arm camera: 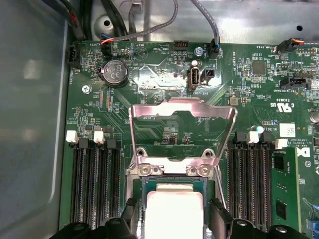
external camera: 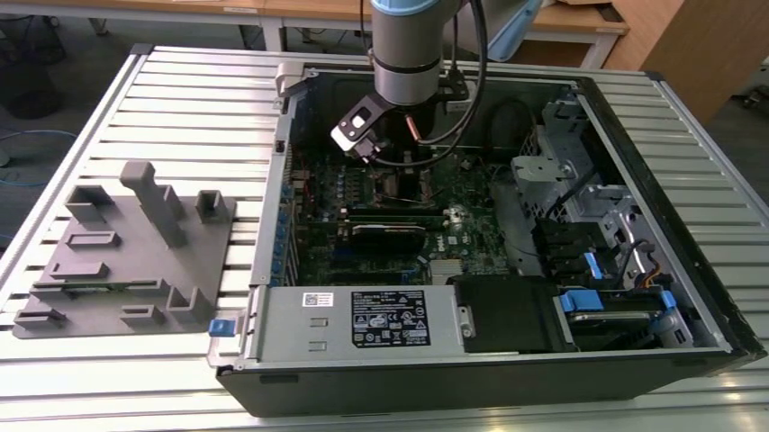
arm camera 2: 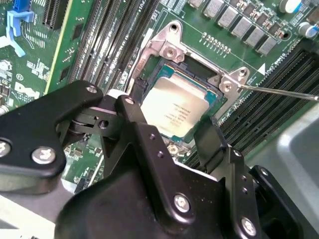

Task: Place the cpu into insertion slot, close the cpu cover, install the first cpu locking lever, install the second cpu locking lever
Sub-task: 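Place the cpu into insertion slot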

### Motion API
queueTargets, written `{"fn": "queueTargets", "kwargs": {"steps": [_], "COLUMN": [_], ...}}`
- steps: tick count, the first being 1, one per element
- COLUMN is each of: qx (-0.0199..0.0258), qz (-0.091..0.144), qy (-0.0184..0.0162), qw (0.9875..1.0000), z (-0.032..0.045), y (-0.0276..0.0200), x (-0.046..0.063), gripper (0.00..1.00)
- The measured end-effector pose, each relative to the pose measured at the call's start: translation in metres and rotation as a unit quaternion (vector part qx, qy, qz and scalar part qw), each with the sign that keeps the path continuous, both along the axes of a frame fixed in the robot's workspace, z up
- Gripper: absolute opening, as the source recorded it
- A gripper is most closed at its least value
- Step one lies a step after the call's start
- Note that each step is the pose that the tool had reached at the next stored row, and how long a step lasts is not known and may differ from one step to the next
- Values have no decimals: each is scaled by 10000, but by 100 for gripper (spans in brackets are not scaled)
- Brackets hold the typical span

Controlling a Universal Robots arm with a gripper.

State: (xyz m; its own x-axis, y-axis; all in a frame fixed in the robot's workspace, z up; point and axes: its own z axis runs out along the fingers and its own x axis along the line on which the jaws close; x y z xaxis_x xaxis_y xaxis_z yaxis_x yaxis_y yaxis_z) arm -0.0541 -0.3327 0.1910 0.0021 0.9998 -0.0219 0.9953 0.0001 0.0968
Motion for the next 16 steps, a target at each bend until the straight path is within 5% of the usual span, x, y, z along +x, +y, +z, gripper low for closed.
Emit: {"fn": "queueTargets", "kwargs": {"steps": [10,16], "qx": [0,2], "qz": [0,0], "qy": [0,-1], "qw": [10000,10000], "z": [247,256], "y": [0,0], "x": [0,0], "gripper": [67,67]}}
